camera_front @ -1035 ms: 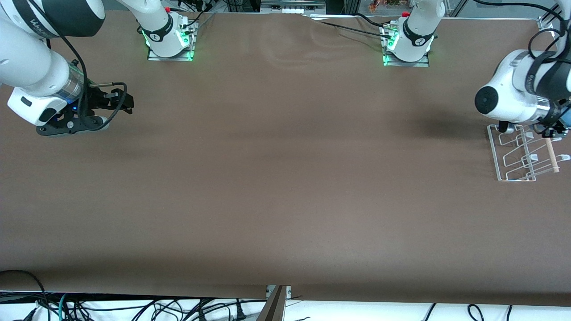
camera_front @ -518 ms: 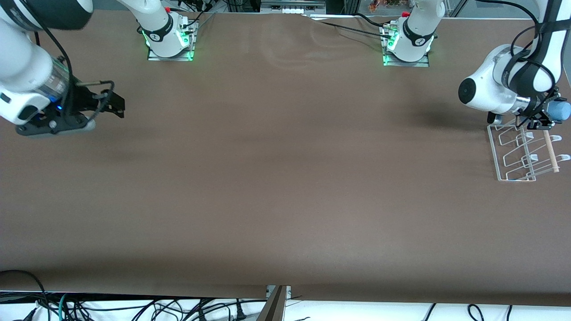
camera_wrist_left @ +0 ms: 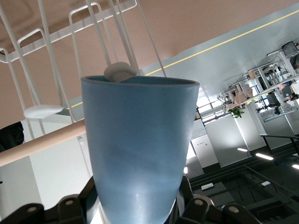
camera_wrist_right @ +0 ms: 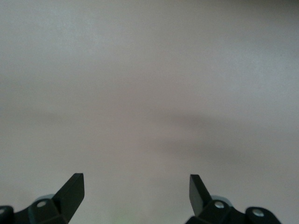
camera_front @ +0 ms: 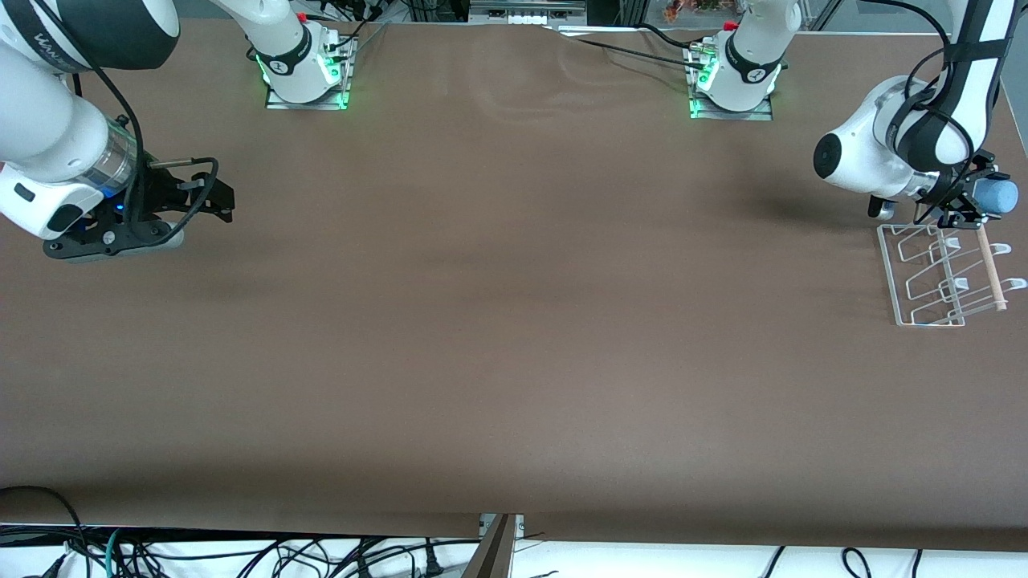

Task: Transfer cup to left arm and place on rack
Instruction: 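Lower the cup onto a rack peg with the left gripper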

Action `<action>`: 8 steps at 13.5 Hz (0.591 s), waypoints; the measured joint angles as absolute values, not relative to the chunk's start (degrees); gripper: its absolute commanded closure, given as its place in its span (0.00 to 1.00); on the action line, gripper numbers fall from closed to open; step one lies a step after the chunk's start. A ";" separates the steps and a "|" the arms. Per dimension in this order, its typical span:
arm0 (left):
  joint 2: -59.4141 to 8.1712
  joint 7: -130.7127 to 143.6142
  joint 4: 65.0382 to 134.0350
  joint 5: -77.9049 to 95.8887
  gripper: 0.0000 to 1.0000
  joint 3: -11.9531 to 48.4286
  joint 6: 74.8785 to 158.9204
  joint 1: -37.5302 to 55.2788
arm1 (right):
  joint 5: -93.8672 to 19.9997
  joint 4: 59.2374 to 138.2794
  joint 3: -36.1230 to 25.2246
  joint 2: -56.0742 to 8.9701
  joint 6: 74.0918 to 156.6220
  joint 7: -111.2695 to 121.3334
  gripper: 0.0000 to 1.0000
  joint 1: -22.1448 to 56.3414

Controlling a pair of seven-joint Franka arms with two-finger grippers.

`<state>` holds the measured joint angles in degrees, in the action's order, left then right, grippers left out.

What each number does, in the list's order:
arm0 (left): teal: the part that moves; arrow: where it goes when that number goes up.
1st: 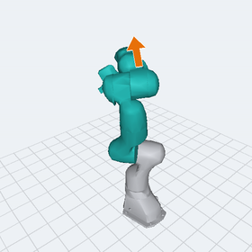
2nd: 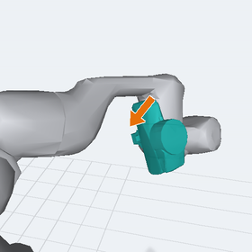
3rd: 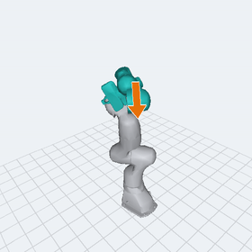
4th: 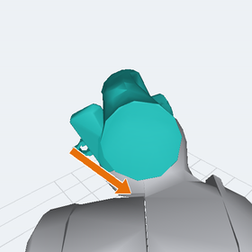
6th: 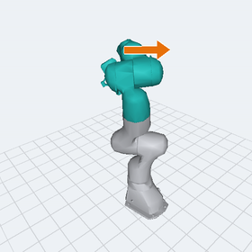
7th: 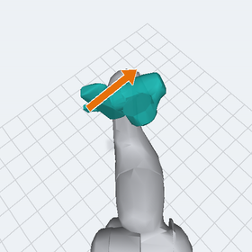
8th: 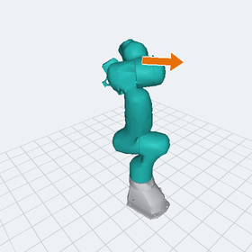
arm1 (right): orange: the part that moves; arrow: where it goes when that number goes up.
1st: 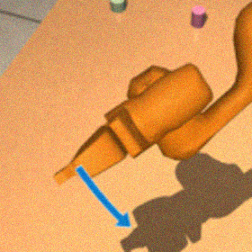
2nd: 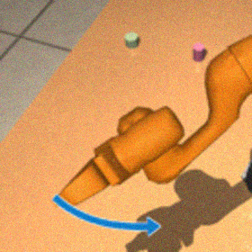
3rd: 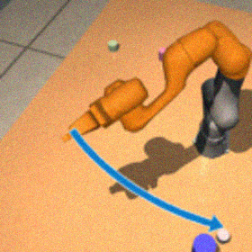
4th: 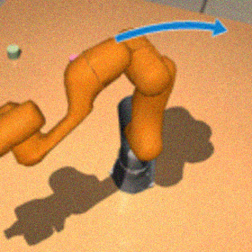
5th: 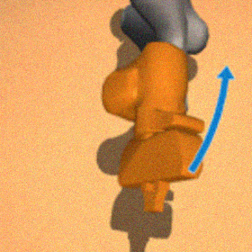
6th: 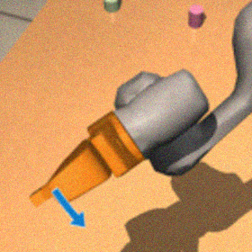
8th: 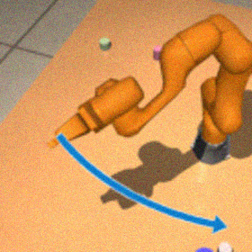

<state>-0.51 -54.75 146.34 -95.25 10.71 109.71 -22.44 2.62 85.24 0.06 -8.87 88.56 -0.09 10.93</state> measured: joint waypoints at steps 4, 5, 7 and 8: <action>-0.50 -54.73 146.34 -95.27 0.00 10.77 109.99 -22.44 | 2.42 85.22 0.16 -8.87 88.76 -0.08 0.01 10.94; -0.48 -54.73 146.33 -95.27 0.00 10.79 109.99 -22.44 | 2.40 85.21 0.16 -8.87 88.83 -0.08 0.01 10.94; -0.37 -54.70 146.27 -95.27 0.00 10.81 110.00 -22.44 | 2.39 85.20 0.17 -8.87 88.97 -0.08 0.01 10.94; -0.31 -54.62 146.25 -95.27 0.00 10.83 110.00 -22.44 | 2.39 85.20 0.18 -8.87 89.02 -0.08 0.01 10.94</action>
